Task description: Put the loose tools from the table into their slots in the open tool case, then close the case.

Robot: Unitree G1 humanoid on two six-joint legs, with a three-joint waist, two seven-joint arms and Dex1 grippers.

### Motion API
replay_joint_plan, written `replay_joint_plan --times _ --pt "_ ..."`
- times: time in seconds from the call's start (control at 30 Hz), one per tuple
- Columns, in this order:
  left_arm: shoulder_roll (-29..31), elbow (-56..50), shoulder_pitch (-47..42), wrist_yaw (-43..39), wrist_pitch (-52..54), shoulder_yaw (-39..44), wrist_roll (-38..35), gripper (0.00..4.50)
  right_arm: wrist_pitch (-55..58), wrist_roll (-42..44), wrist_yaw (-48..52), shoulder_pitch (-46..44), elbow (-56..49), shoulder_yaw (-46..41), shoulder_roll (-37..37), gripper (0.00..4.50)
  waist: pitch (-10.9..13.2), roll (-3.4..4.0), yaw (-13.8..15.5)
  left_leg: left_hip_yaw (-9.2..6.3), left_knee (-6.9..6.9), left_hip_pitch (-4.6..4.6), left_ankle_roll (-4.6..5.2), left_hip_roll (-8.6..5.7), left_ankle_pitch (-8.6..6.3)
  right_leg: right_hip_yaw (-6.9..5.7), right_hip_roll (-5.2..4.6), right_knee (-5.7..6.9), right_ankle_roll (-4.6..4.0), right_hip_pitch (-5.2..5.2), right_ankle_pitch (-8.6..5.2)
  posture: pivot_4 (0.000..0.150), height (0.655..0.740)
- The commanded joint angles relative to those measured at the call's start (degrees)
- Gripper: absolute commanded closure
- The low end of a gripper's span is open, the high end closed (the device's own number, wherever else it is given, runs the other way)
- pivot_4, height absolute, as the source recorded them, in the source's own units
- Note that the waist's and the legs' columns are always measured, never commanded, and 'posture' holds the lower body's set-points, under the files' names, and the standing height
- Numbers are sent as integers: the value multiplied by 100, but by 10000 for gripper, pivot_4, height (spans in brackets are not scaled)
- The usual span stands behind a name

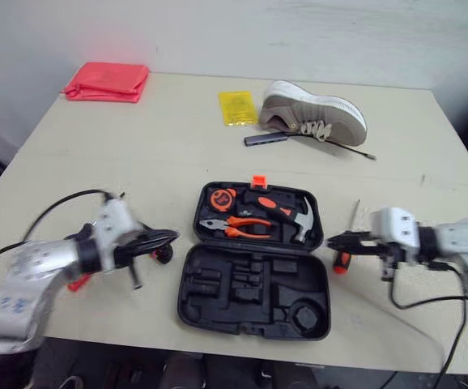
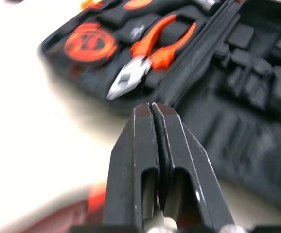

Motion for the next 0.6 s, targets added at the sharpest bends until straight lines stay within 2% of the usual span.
replay_joint_plan --times 0.03,0.13,0.2,0.27,0.3,0.43,0.6 --pt "145 461 526 -98 -267 1515 -87 36637 -17 242 24 567 93 -1062 -137 25724 0 0 -1 -1 0 0 5 -3 -3 -4 4 -10 0 5 0 1500 7400" --pt "170 1289 826 -27 -560 2421 -28 22071 -552 -25 -159 953 799 -1651 -76 8908 0 0 -11 0 4 4 42 -7 -28 -6 -3 -17 9 16 7 1500 7400" --pt "261 2030 1019 -19 -917 2889 139 12751 -934 -218 -327 1160 1438 -1971 -78 0 0 0 -15 5 4 11 46 -11 -31 -3 -9 -23 12 22 11 1500 7400" --pt "354 2579 1120 -11 -1221 3120 217 3435 -1151 -315 -440 1276 1906 -2136 -103 0 0 0 -19 11 3 12 45 -10 -35 -1 -10 -26 12 19 10 1500 7400" --pt "490 3139 1202 46 -1523 3275 371 837 -1232 -299 -459 1383 2197 -2304 -103 0 0 0 -22 14 2 11 43 -9 -37 -1 -10 -27 10 16 9 1500 7400" --pt "876 4566 1307 364 -2312 3567 680 837 -1992 -270 -360 1727 3251 -2748 -103 0 0 0 -32 25 -5 12 35 1 -42 1 -19 -26 6 5 7 1500 7400" --pt "841 4516 1335 300 -2389 3309 586 837 -2552 -241 -423 1915 3742 -2788 47 0 -3 -2 -40 33 -12 23 11 5 -58 4 -33 -26 7 8 9 1500 7400"
